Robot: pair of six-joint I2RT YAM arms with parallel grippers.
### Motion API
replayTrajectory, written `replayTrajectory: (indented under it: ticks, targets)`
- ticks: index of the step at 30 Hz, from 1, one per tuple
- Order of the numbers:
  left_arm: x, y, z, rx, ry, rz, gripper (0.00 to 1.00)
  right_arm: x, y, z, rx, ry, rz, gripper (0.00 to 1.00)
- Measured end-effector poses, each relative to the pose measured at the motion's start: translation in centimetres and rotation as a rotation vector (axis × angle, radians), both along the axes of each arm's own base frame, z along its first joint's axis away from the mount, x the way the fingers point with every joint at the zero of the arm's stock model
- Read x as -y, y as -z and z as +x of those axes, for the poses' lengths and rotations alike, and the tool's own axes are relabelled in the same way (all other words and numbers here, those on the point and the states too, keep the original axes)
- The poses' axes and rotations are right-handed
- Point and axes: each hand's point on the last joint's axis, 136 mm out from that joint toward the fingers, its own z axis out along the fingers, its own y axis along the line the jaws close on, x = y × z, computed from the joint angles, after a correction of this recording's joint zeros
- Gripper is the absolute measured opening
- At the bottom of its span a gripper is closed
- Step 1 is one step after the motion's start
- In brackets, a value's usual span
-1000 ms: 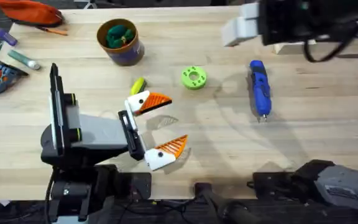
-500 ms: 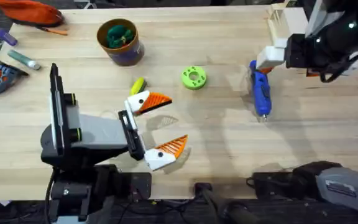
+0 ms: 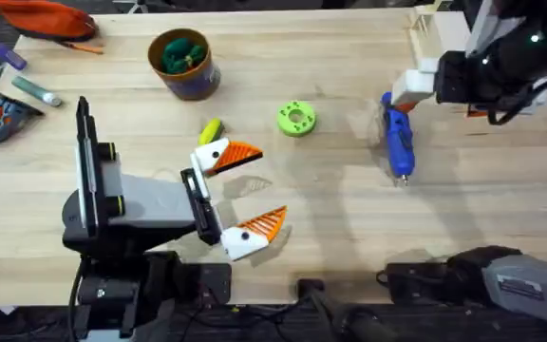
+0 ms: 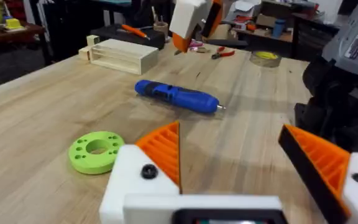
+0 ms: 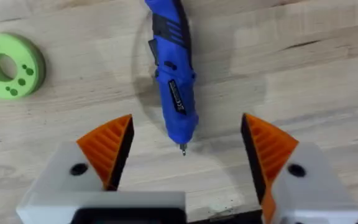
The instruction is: Pick up the gripper from the table and insert it into the empty holder that is missing its gripper. Then pick up a screw, insert it into the mounting hole, and use the screwdriver to tighten it. Finally, clean up the table by picking up the vegetable and placing it into the bucket.
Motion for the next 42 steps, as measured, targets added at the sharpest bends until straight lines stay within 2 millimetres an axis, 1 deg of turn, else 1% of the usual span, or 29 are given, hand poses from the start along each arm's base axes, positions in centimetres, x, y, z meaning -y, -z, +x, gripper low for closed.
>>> replayTrajectory:
  ticks: [18,19,20,23,24,27,29,32,33,34,42]
  targets:
    - [0.0,0.0,0.0,0.0,0.0,0.0,0.995,0.02,0.07,-0.07,-0.005,0.0,-0.001,0.994]
    - [0.0,0.0,0.0,0.0,0.0,0.0,0.983,0.02,0.07,-0.07,-0.005,0.0,-0.001,0.994]
    - [0.0,0.01,0.01,-0.001,0.0,0.0,0.949,0.01,0.07,-0.07,-0.005,0.0,-0.001,0.994]
    - [0.0,0.0,0.0,0.003,0.0,0.001,0.649,0.02,0.07,-0.07,-0.005,0.0,-0.001,0.994]
    - [0.0,0.01,0.0,0.002,0.0,0.001,0.58,0.01,0.07,-0.07,-0.005,0.0,-0.001,0.994]
    - [0.0,0.0,0.0,0.003,0.0,0.001,0.415,0.01,0.07,-0.07,-0.005,0.0,-0.001,0.994]
    - [0.0,0.0,0.0,0.004,0.0,0.001,0.242,0.02,0.07,-0.06,-0.005,0.0,-0.001,0.994]
    - [0.0,0.01,0.0,0.003,0.0,0.001,0.054,0.01,0.07,-0.07,-0.005,0.0,-0.001,0.994]
    - [0.0,0.0,0.0,0.004,0.0,0.002,0.021,0.01,0.07,-0.07,-0.005,0.0,-0.001,0.994]
    - [0.0,0.0,0.0,0.004,0.0,0.002,0.014,0.02,0.07,-0.07,-0.005,0.0,-0.001,0.994]
    - [0.0,0.0,0.0,0.004,0.0,0.002,0.015,0.02,0.07,-0.07,-0.005,0.0,-0.001,0.992]
